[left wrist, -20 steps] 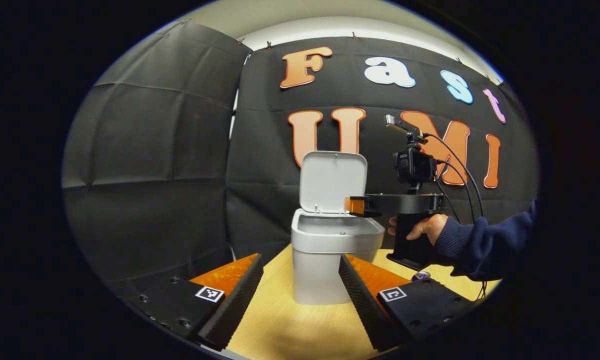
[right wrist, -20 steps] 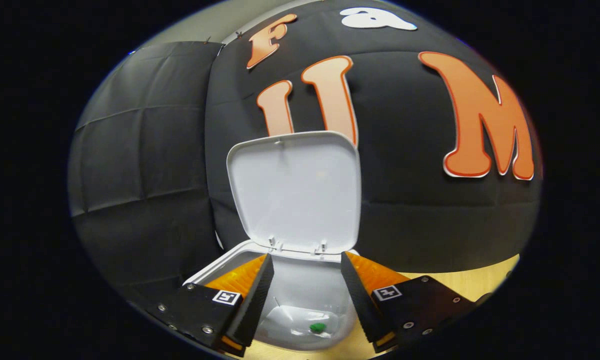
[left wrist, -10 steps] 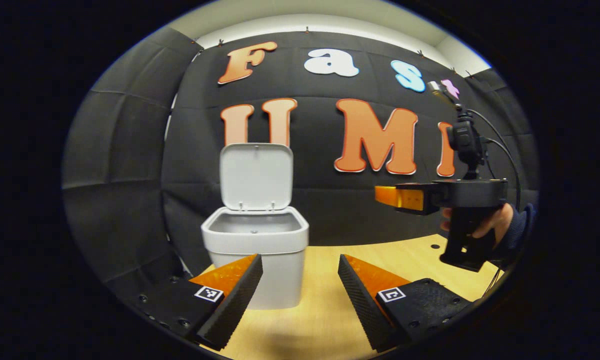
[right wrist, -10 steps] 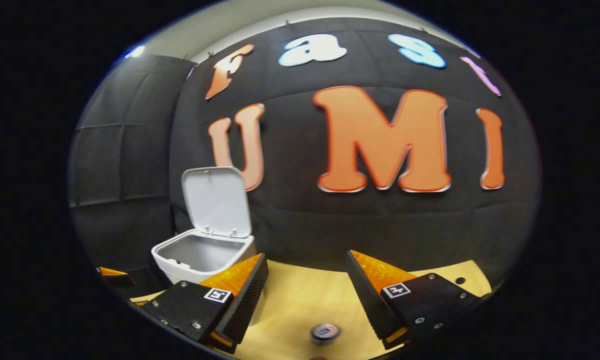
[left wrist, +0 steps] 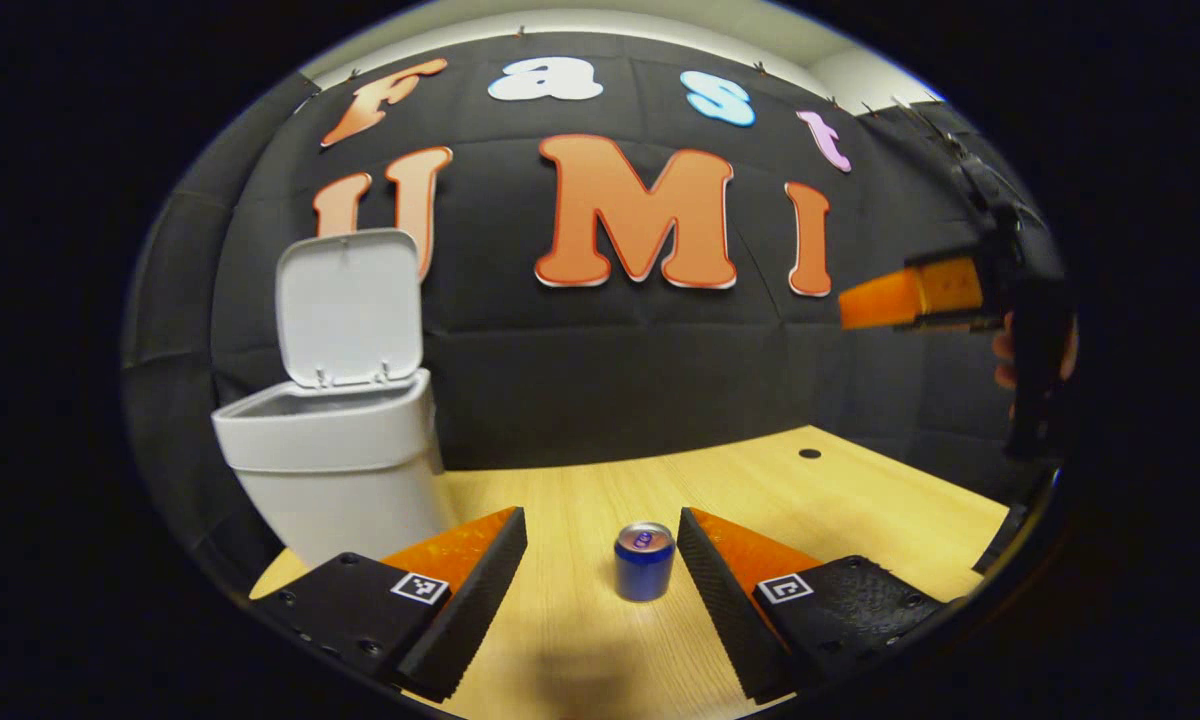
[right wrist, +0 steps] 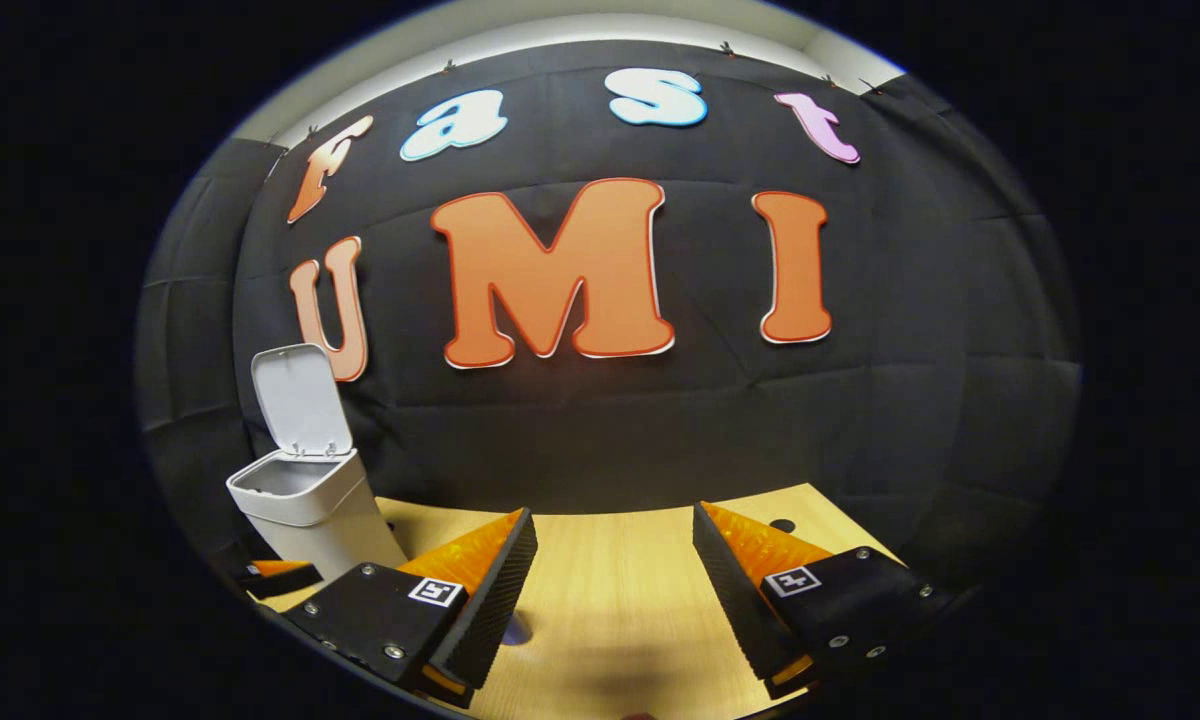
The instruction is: Press the lid of the desktop garbage bin to open it, pick up the crumpled paper on the desktop and throw it into the bin, then pick up the pop can on the desktop and drop it into the bin, and finally close the garbage bin lid.
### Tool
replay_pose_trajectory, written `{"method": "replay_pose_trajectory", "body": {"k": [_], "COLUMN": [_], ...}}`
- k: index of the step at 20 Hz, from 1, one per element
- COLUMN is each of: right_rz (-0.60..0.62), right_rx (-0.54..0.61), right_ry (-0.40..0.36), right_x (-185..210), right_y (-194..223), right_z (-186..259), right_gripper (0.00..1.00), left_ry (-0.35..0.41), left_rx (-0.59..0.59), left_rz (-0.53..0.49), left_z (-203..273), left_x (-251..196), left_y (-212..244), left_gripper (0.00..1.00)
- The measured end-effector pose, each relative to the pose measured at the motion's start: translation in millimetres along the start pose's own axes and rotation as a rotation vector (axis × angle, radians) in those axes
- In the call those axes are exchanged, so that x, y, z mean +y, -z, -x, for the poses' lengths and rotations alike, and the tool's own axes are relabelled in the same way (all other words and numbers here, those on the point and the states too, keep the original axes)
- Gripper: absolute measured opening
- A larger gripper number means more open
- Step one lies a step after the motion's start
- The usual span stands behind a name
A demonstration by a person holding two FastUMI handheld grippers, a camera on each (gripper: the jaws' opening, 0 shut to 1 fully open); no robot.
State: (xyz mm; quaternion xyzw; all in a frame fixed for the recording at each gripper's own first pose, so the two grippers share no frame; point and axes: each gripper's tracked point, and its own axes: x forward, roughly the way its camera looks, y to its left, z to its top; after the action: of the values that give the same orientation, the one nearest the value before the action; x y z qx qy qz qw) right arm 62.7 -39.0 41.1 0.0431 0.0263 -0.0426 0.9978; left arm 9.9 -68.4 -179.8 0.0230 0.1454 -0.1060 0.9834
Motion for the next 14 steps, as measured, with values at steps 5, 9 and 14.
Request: {"method": "replay_pose_trajectory", "body": {"k": [5,9,14], "right_rz": [0.065,0.092,0.107], "right_rx": [-0.007,-0.013,0.025], "right_ry": [0.025,0.050,0.087], "right_x": [-18,-27,-40], "right_y": [-13,-22,-14], "right_z": [15,20,22], "right_gripper": [0.94,0.93,0.94], "left_ry": [0.028,0.009,0.014], "left_rx": [0.133,0.190,0.215], "left_rz": [-0.019,-0.044,-0.082], "left_z": [-61,-102,-143], "left_x": [-26,-30,-34], "left_y": [71,113,138], "left_gripper": [0.98,0.99,0.98]}}
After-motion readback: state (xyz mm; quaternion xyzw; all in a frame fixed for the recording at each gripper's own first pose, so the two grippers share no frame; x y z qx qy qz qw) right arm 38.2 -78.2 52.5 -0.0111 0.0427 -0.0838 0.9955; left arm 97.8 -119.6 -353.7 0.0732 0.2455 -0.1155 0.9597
